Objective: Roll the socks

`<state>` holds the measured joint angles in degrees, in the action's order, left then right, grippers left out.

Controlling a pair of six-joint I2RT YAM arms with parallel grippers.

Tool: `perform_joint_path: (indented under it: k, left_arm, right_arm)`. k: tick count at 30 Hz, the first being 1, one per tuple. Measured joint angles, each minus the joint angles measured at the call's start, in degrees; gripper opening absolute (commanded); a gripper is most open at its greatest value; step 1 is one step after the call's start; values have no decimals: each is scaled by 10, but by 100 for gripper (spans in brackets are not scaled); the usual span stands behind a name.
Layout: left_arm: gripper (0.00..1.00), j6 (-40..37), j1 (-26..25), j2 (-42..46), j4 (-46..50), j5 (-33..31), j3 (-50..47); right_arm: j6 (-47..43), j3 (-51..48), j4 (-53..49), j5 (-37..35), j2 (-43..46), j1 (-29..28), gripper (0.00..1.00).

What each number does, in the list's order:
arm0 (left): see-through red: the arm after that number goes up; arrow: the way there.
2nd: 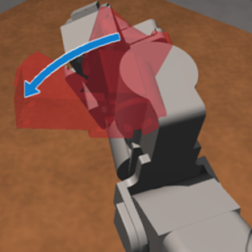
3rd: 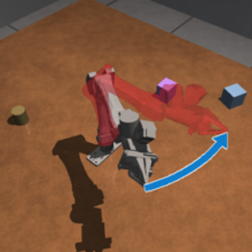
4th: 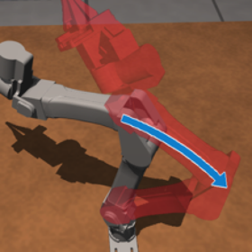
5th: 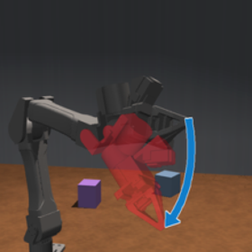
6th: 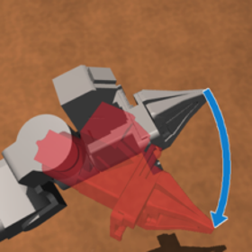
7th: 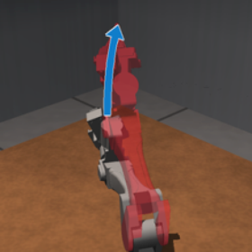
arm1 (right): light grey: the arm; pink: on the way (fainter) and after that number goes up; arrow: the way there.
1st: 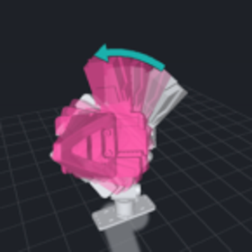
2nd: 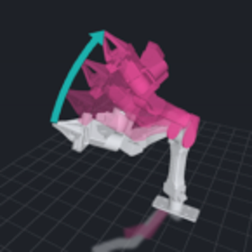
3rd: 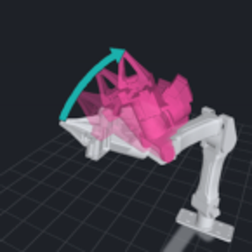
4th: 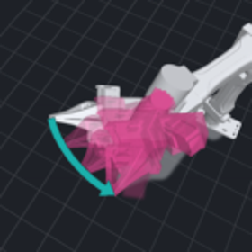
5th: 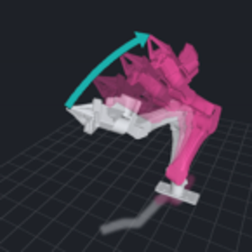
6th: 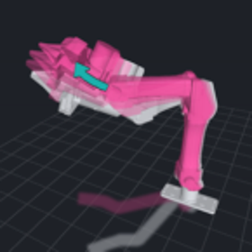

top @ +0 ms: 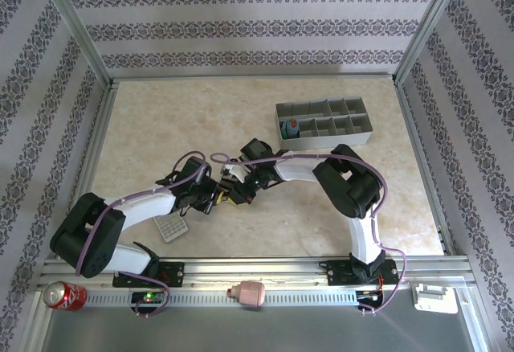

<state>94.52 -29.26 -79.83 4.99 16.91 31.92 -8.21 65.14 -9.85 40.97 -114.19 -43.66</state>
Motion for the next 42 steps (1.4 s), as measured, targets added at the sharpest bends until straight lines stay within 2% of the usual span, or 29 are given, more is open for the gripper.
perform_joint_path:
  k: [5,7,11,17,23,26,31,33,37,42]
  left_arm:
    - [0,3,-15,-4,105,8,42]
    - [0,6,-15,-6,135,7,52]
    - [0,12,-15,-30,175,10,81]
    - [0,6,-15,-74,211,20,129]
    - [0,0,-14,-82,220,24,137]
    - [0,-3,-14,-85,224,25,141]
    - [0,-8,-7,-87,227,32,142]
    - [0,-9,-6,-87,227,33,142]
    - [0,-9,-6,-87,227,32,142]
    - [0,-11,-1,-87,227,35,142]
  right_arm:
    - [-58,-133,74,-117,129,-35,56]
    - [-85,-189,107,-168,189,-56,61]
    - [-136,-236,157,-258,245,-103,63]
    - [-193,-232,198,-375,222,-163,63]
    - [-234,-191,204,-433,162,-177,55]
    - [-250,-176,206,-450,138,-177,47]
    - [-259,-172,206,-455,123,-177,24]
    - [-256,-171,204,-455,123,-177,20]
    - [-250,-171,200,-455,123,-177,0]
    - [-224,-168,192,-436,123,-171,0]
